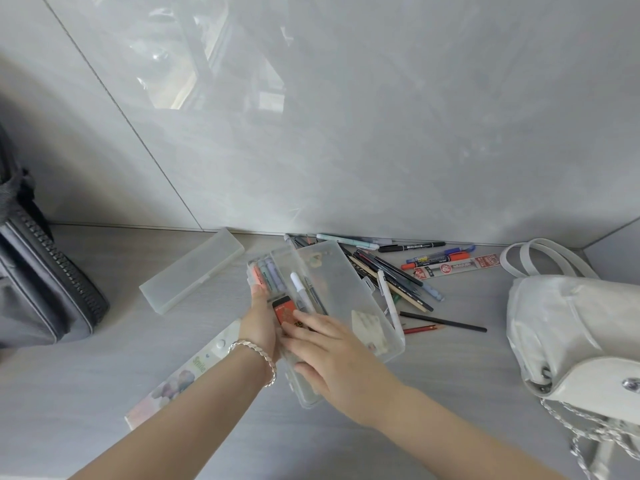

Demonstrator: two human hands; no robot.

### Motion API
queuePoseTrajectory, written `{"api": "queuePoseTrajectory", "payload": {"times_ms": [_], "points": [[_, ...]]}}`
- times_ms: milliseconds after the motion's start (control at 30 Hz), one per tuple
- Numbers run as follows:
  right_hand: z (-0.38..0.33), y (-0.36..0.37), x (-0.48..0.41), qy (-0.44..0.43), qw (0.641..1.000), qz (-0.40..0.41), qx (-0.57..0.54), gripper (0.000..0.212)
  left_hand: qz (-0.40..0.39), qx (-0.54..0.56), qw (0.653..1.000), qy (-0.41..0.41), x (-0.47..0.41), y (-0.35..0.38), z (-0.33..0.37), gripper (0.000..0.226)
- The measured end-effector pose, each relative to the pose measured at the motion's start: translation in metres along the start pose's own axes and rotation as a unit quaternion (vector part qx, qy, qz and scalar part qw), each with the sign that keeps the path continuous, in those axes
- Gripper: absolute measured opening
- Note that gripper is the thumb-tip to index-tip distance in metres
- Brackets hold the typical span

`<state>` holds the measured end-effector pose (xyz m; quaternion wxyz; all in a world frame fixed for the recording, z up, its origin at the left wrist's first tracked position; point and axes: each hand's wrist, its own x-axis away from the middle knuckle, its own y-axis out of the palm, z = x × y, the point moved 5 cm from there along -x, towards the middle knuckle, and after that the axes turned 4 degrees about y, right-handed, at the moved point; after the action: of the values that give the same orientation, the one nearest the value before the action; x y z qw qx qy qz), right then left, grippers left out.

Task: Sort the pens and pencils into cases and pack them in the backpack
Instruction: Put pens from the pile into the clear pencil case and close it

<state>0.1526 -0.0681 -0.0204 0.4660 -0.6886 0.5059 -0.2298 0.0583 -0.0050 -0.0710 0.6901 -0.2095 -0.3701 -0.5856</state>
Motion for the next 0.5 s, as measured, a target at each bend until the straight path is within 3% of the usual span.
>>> {"api": "queuePoseTrajectory", "payload": {"times_ms": [67,133,267,367,500], "points": [[0.005,-0.011,0.004,-0.002,0.998,-0.001,-0.067,0.03,0.004,-0.004,1.0,0.007,-0.001,0.004,0.0,0.061],[0.02,-0.032,0.007,0.028,0.991,0.051,-0.121,0.027,0.02,-0.032,0.999,0.016,-0.004,0.006,0.001,0.061],[0.102,-0.058,0.017,0.25,0.944,0.162,-0.141,0.018,0.035,-0.13,0.99,0.049,-0.007,0.011,0.006,0.06],[0.177,-0.053,0.035,0.423,0.895,0.129,-0.057,0.024,0.029,-0.186,0.978,0.085,-0.005,0.021,0.012,0.063],[0.231,-0.041,0.048,0.506,0.861,0.028,0.044,0.028,0.022,-0.212,0.973,0.092,-0.012,0.025,0.011,0.068]]}}
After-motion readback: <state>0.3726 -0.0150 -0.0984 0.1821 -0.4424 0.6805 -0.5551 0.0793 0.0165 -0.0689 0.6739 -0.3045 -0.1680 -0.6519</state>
